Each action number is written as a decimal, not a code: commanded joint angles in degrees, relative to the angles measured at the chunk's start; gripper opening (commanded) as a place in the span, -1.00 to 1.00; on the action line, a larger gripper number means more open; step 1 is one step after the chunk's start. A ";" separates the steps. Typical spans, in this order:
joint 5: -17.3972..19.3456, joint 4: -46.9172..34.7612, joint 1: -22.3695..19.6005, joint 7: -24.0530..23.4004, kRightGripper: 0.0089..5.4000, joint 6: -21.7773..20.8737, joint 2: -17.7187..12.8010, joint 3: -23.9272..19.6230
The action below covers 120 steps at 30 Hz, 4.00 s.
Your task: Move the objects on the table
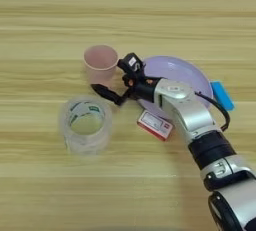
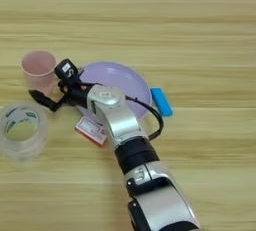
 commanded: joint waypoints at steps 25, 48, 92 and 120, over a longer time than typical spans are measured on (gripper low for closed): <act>0.42 5.42 -8.45 -2.55 0.80 -4.09 2.83 -3.02; 0.57 6.92 -8.76 -2.90 0.52 -5.49 3.32 -4.14; 4.67 -8.83 -2.94 -4.07 0.51 -0.02 -4.91 -12.70; 6.34 -17.42 8.98 -8.39 0.51 7.04 -11.94 -18.56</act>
